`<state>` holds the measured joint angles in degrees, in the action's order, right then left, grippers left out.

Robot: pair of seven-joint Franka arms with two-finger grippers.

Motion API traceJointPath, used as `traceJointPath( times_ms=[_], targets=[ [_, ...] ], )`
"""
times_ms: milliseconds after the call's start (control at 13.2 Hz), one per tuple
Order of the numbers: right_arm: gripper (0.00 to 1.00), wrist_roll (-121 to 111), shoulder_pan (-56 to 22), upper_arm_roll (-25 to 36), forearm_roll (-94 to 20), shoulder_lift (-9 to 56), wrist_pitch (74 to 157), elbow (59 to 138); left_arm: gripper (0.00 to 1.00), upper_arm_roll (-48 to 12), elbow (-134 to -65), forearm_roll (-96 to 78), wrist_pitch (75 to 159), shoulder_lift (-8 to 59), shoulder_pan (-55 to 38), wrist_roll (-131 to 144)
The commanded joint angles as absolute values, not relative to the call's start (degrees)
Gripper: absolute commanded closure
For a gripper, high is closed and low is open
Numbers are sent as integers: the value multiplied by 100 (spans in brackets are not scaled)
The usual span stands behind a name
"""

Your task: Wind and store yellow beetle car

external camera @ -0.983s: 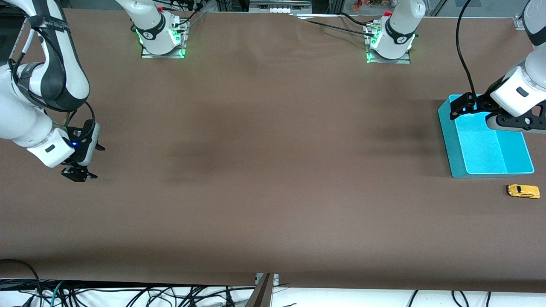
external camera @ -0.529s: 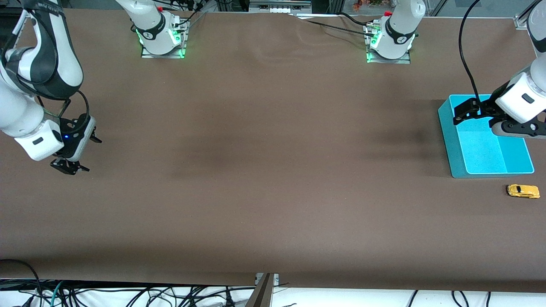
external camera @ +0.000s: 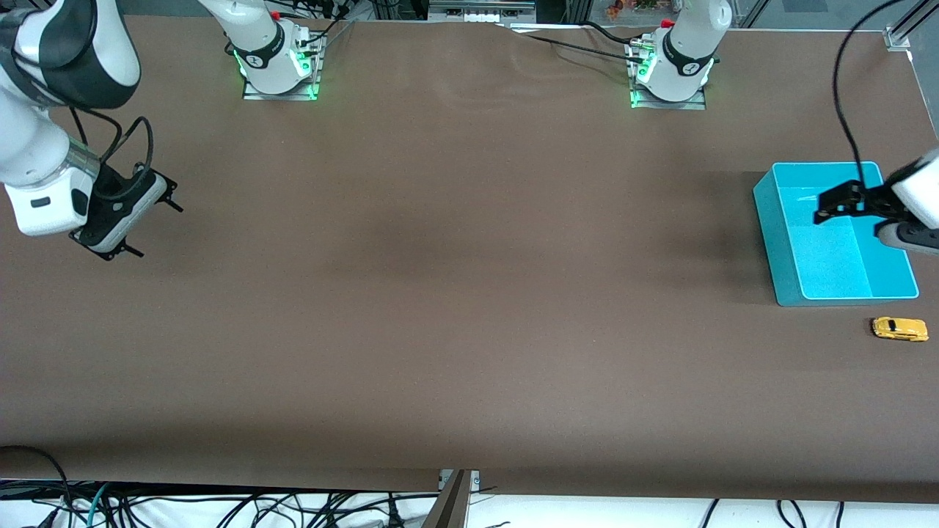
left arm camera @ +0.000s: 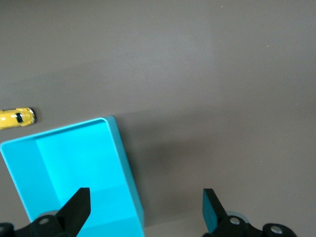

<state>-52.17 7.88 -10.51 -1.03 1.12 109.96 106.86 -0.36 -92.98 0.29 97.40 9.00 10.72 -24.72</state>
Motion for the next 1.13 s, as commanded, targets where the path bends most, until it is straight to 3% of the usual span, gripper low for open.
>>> traceJointPath(
  times_ms=[0,227,605,1058],
  targets=[
    [1,-3576,555,-1072,-105,-237,10706,10881,0,-70,-8553,-97,9615,1764,1817,-4151],
    [1,-2069,554,-1230,-455,-386,10556,10846,0,-70,-8447,-105,9650,2266,2380,-5515],
    [1,-519,580,-959,-800,-396,10389,10793,0,-70,-7244,-62,9817,3575,3005,-7712],
    [1,377,580,-932,-554,-378,10143,10626,0,122,-7190,-53,10905,3893,3393,-10979]
  ],
)
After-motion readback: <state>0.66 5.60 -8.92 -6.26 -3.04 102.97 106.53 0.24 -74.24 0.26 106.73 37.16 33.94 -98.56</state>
